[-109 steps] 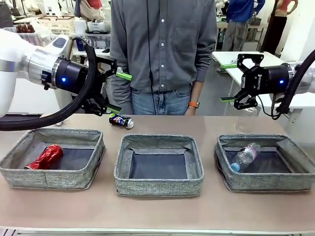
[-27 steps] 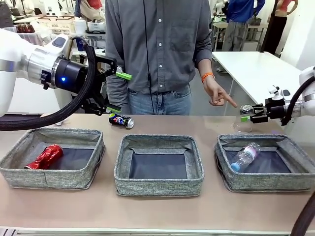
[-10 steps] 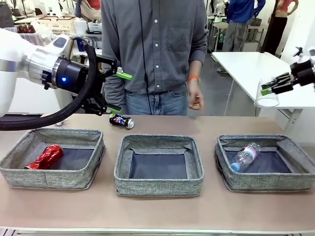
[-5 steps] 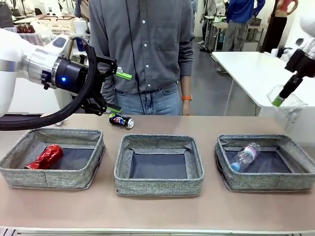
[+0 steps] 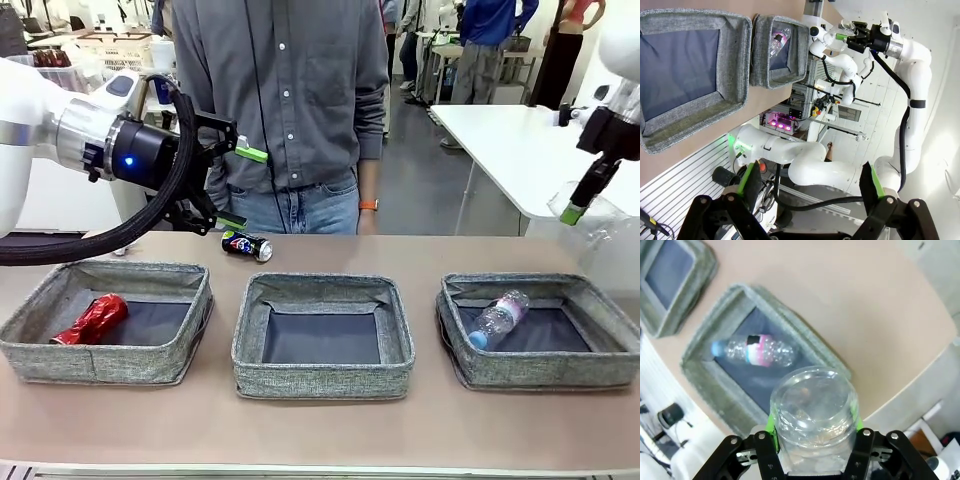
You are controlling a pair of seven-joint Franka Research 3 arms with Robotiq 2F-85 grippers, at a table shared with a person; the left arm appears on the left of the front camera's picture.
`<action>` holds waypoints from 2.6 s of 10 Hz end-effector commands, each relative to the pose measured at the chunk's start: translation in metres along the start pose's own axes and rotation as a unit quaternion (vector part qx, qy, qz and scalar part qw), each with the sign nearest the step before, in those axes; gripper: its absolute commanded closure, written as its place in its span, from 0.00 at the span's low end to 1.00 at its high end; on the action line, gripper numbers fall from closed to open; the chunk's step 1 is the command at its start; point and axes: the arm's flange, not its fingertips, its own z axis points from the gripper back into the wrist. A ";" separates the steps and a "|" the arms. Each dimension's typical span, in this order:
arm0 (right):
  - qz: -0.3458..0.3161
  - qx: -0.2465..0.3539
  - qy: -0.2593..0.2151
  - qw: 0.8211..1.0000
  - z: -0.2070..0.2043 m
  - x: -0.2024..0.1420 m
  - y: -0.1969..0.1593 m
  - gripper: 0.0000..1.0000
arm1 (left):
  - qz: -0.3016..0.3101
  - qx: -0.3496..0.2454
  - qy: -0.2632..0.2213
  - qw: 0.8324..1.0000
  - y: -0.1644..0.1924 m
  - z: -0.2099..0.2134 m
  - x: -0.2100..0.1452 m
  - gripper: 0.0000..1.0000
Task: Sort the waste into the appropriate baskets.
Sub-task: Pick up the waste item pointed out by the person.
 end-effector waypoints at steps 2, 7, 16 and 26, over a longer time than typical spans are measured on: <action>0.019 0.002 -0.032 0.999 -0.011 0.016 0.005 0.41 | -0.001 0.004 0.000 1.000 -0.001 0.000 0.000 0.00; -0.147 0.098 0.062 0.982 0.041 0.165 0.107 0.41 | -0.001 0.004 0.000 1.000 -0.001 0.000 0.000 0.00; -0.234 -0.031 0.211 0.949 0.063 0.319 0.360 0.41 | -0.001 0.004 0.000 1.000 -0.001 0.000 0.000 0.00; -0.229 -0.081 0.149 0.959 0.130 0.272 0.410 0.41 | -0.001 0.004 0.000 1.000 -0.001 0.000 0.000 0.00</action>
